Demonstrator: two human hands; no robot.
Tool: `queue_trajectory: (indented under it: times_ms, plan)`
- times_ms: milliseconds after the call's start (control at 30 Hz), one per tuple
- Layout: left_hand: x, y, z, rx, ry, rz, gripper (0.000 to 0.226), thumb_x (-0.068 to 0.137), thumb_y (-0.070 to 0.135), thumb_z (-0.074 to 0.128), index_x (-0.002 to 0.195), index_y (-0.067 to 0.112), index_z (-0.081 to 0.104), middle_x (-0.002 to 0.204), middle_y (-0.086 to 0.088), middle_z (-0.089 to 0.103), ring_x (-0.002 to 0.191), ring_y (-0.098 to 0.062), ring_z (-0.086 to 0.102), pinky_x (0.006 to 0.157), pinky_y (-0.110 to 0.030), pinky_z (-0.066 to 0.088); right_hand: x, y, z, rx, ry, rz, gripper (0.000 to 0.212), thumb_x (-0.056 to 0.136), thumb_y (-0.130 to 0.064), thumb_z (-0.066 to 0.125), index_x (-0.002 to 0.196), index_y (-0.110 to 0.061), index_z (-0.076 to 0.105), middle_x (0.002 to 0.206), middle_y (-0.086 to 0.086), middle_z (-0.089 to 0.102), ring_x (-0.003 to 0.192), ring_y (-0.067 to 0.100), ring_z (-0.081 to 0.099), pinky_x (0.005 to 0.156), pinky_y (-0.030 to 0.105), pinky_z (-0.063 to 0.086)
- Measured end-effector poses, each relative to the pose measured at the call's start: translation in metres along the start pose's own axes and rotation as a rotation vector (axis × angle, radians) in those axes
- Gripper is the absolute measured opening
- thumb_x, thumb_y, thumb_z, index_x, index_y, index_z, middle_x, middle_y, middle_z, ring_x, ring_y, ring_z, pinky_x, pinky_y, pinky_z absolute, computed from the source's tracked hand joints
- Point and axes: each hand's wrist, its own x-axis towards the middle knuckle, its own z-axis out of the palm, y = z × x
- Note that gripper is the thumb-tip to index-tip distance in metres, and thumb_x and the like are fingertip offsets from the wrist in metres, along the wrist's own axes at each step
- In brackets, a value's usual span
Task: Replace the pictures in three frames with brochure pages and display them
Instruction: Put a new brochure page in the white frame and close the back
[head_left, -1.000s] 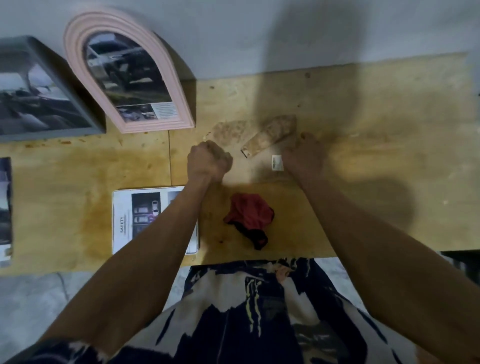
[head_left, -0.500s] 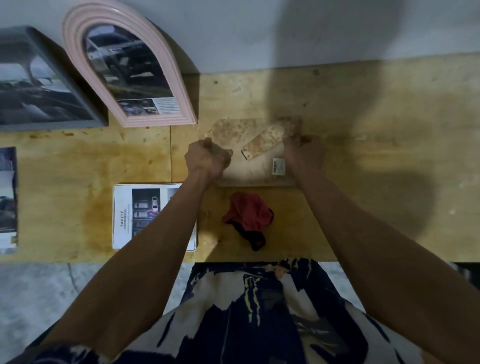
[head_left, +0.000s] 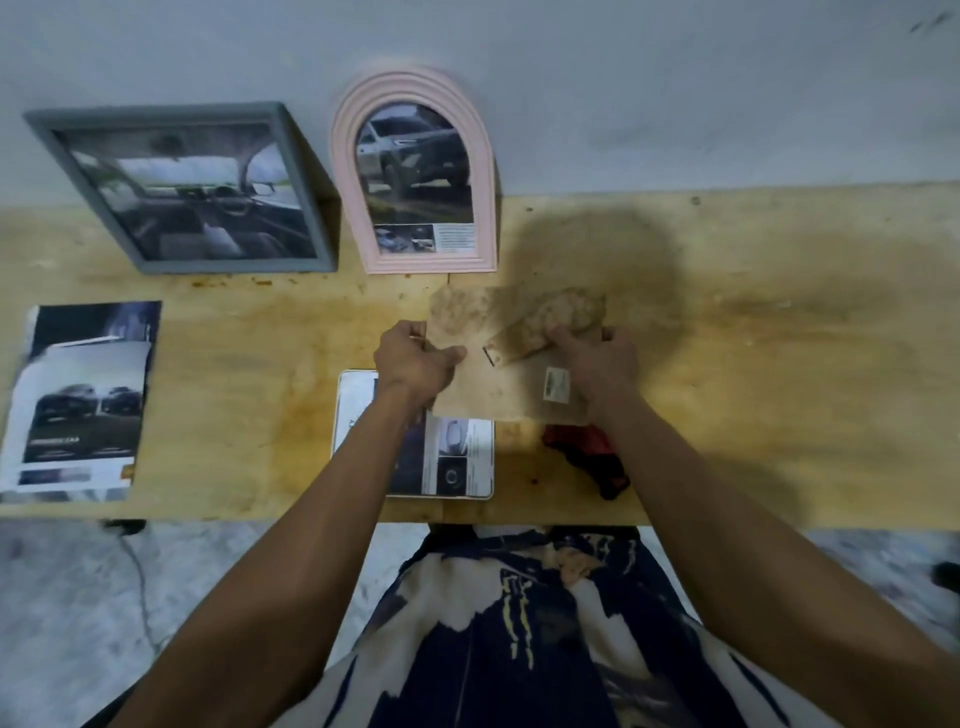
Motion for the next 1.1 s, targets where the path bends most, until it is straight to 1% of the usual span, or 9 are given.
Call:
queue_trajectory:
  times_ms: [167, 267, 367, 467, 633, 733, 800, 967, 1100]
  plan:
    - [-0.009, -0.046, -0.052, -0.019, -0.017, 0.023, 0.035, 0.071, 0.021, 0.090, 0.087, 0.018, 0.059, 0.091, -0.004, 0.072, 0.073, -0.015, 0.063, 0.064, -0.026, 0.051, -0.049, 0.027, 0.044, -0.079, 0.017, -0.108, 0.081, 0.066, -0.052, 0.085, 0.129, -0.016, 0.049, 0.115, -0.003, 0.057, 0.099, 0.015, 0.056, 0.088, 0.037, 0.051]
    - [-0.014, -0.074, -0.070, -0.016, -0.046, 0.021, 0.034, 0.070, 0.022, 0.090, 0.088, 0.018, 0.062, 0.091, -0.004, 0.073, 0.078, -0.018, 0.069, 0.061, -0.028, 0.053, -0.073, 0.045, 0.063, -0.092, 0.040, -0.109, 0.093, 0.055, -0.062, 0.085, 0.129, -0.019, 0.050, 0.122, 0.000, 0.061, 0.109, 0.023, 0.060, 0.092, 0.045, 0.053]
    - [-0.017, -0.097, -0.082, 0.001, -0.067, 0.014, 0.037, 0.067, 0.028, 0.090, 0.094, 0.015, 0.068, 0.092, -0.003, 0.074, 0.080, -0.019, 0.070, 0.060, -0.030, 0.055, -0.090, 0.058, 0.074, -0.088, 0.049, -0.116, 0.094, 0.055, -0.058, 0.087, 0.131, -0.016, 0.051, 0.124, 0.004, 0.062, 0.108, 0.025, 0.061, 0.091, 0.047, 0.054]
    - [-0.022, -0.113, -0.089, 0.035, -0.124, 0.047, 0.041, 0.075, 0.029, 0.085, 0.107, 0.014, 0.066, 0.095, 0.000, 0.067, 0.085, -0.019, 0.064, 0.065, -0.027, 0.049, -0.100, 0.068, 0.076, -0.067, 0.070, -0.128, 0.083, 0.060, -0.050, 0.089, 0.125, -0.013, 0.053, 0.113, 0.000, 0.061, 0.101, 0.019, 0.061, 0.086, 0.041, 0.055]
    - [-0.014, -0.135, -0.094, 0.080, -0.078, 0.063, 0.041, 0.088, 0.023, 0.073, 0.124, 0.008, 0.063, 0.096, -0.002, 0.064, 0.099, -0.022, 0.064, 0.080, -0.026, 0.046, -0.101, 0.076, 0.077, -0.075, 0.105, -0.109, 0.089, 0.050, -0.058, 0.088, 0.120, -0.016, 0.052, 0.106, 0.000, 0.061, 0.101, 0.027, 0.062, 0.086, 0.050, 0.055]
    - [-0.007, -0.145, -0.098, 0.127, 0.009, 0.077, 0.037, 0.089, 0.021, 0.072, 0.121, 0.005, 0.064, 0.106, -0.011, 0.069, 0.104, -0.029, 0.064, 0.081, -0.028, 0.046, -0.095, 0.075, 0.071, -0.076, 0.133, -0.088, 0.070, 0.067, -0.039, 0.089, 0.120, -0.013, 0.053, 0.101, -0.001, 0.057, 0.094, 0.021, 0.056, 0.078, 0.036, 0.051]
    - [-0.004, -0.149, -0.100, 0.139, 0.038, 0.089, 0.027, 0.088, 0.016, 0.071, 0.111, 0.004, 0.066, 0.102, -0.012, 0.071, 0.097, -0.029, 0.065, 0.074, -0.028, 0.046, -0.090, 0.076, 0.067, -0.086, 0.139, -0.095, 0.063, 0.069, -0.038, 0.088, 0.115, -0.013, 0.054, 0.100, 0.001, 0.059, 0.091, 0.022, 0.057, 0.071, 0.033, 0.047]
    - [0.004, -0.153, -0.101, 0.150, 0.037, 0.057, 0.016, 0.083, 0.007, 0.069, 0.099, 0.011, 0.071, 0.096, -0.007, 0.073, 0.090, -0.025, 0.068, 0.075, -0.025, 0.049, -0.084, 0.075, 0.066, -0.115, 0.174, -0.082, 0.061, 0.066, -0.042, 0.089, 0.110, -0.018, 0.053, 0.100, 0.001, 0.059, 0.096, 0.028, 0.059, 0.080, 0.046, 0.056]
    - [0.007, -0.155, -0.102, 0.102, 0.038, 0.031, 0.015, 0.082, 0.007, 0.074, 0.097, 0.011, 0.073, 0.091, -0.005, 0.072, 0.085, -0.021, 0.067, 0.080, -0.022, 0.050, -0.083, 0.074, 0.067, -0.152, 0.184, -0.092, 0.065, 0.065, -0.046, 0.088, 0.113, -0.019, 0.053, 0.108, 0.004, 0.062, 0.100, 0.026, 0.055, 0.081, 0.044, 0.053]
